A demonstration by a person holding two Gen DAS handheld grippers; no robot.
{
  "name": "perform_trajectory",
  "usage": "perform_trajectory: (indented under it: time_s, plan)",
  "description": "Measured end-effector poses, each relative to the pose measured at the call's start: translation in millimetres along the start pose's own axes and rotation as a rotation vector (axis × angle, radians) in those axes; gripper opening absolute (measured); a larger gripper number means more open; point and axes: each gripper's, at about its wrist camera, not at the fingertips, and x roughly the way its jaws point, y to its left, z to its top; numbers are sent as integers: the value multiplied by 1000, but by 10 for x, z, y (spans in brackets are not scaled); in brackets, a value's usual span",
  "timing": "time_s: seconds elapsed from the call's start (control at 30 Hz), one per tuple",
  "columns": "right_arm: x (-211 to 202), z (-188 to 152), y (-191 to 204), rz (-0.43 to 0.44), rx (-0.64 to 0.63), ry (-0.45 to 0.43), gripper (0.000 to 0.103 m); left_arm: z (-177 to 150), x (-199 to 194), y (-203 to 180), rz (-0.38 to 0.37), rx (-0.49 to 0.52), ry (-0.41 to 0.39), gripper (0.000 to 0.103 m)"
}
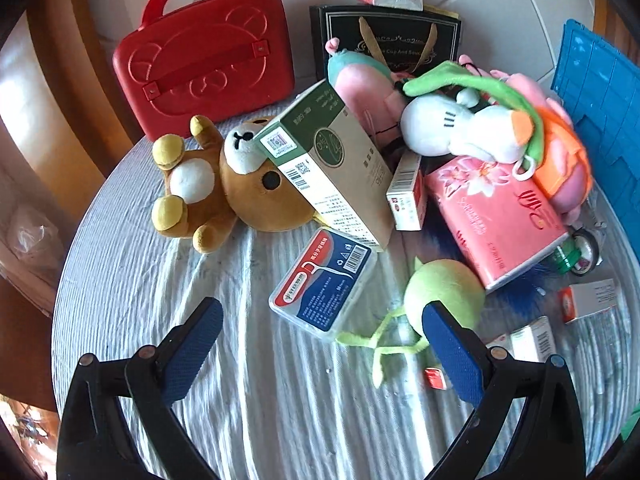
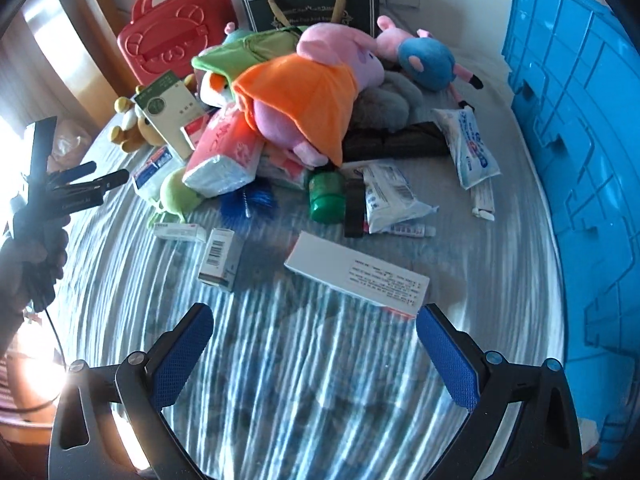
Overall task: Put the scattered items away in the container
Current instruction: 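Reach both tools toward the pile of items on the bed, then grasp the clear floss-pick box with the left tool while the right tool grasps a white box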
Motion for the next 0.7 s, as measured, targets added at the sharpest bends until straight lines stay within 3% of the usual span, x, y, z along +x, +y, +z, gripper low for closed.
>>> perform_trajectory:
  time_s: [0.07,0.17,0.23,0.4,0.7]
  plan:
    - [152,-1,2,-14,9,21,103,13,250,24,-7,27,25,102]
    - [301,-10,-15,-28,26,41,103,9,529,29,-26,65,51,91]
    - [366,-11,-35,-38,35,48,103,-5,648,20,-48,85,65,73]
    - [575,19,-122,-77,13,56,103,-62,616,26,-85,93,26,68]
    - [1101,135,-199,-117,-190,76,103,-415,160,-3,-88,49,-8,66]
